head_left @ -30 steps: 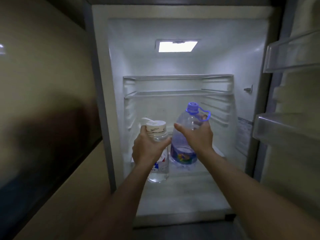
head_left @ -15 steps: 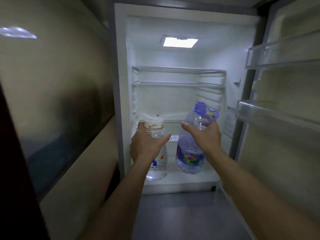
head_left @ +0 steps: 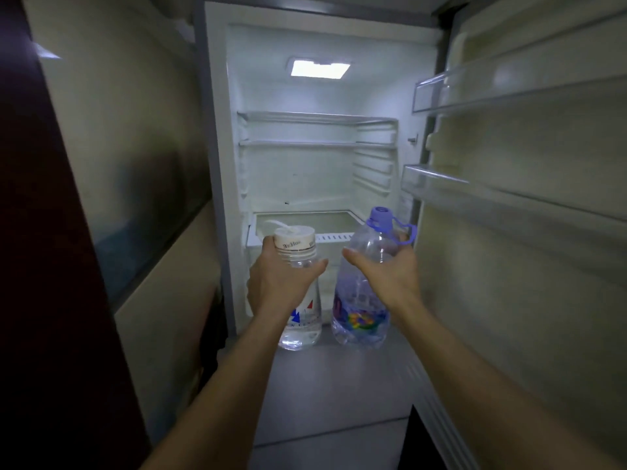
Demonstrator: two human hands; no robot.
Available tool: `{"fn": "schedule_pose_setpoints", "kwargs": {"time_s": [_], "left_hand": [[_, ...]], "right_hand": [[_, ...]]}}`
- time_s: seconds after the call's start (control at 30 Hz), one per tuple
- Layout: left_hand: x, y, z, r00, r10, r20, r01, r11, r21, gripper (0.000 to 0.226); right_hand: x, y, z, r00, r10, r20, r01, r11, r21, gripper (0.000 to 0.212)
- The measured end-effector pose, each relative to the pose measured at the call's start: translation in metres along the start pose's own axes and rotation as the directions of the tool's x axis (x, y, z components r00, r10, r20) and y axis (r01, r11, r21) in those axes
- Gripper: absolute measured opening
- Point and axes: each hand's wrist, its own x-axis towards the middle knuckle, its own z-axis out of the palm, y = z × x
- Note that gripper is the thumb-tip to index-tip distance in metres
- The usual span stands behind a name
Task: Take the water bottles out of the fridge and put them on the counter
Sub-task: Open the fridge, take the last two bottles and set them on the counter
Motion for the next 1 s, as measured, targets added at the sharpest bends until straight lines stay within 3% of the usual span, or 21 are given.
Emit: {"fn": "schedule_pose_setpoints", "kwargs": {"time_s": [0.17, 0.43, 0.6, 0.7, 1.0], "left_hand": [[-0.024, 0.009, -0.014, 1.0, 0.008, -0.016, -0.009, 1.0, -0.027, 0.063], [-0.07, 0.029, -0.035, 0.998, 0.029, -0.048, -0.032, 0.997, -0.066, 0.067], [-0.115, 0.036, -0.043, 0.996, 0.012, -0.09, -0.014, 1.0, -0.015, 0.086], [-0.143, 0.037, -0.052, 0.993, 0.02, -0.117, -0.017, 1.0, 0.026, 0.079], [-0.194, 0.053, -0.08, 0.991, 0.048, -0.124, -0.047, 0.999, 0.014, 0.068]], "right_hand": [[-0.014, -0.003, -0.013, 1.0, -0.025, 0.019, 0.025, 1.0, -0.017, 0.072], [-0.042, -0.018, -0.043, 0.995, -0.025, 0.092, 0.023, 0.999, 0.029, 0.072], [-0.073, -0.025, -0.074, 0.988, -0.046, 0.148, 0.045, 0.999, 0.01, 0.073], [-0.094, -0.031, -0.083, 0.983, -0.066, 0.169, 0.064, 0.998, 0.015, 0.066], [-0.145, -0.049, -0.116, 0.988, -0.06, 0.145, 0.05, 0.996, 0.069, 0.07]]}}
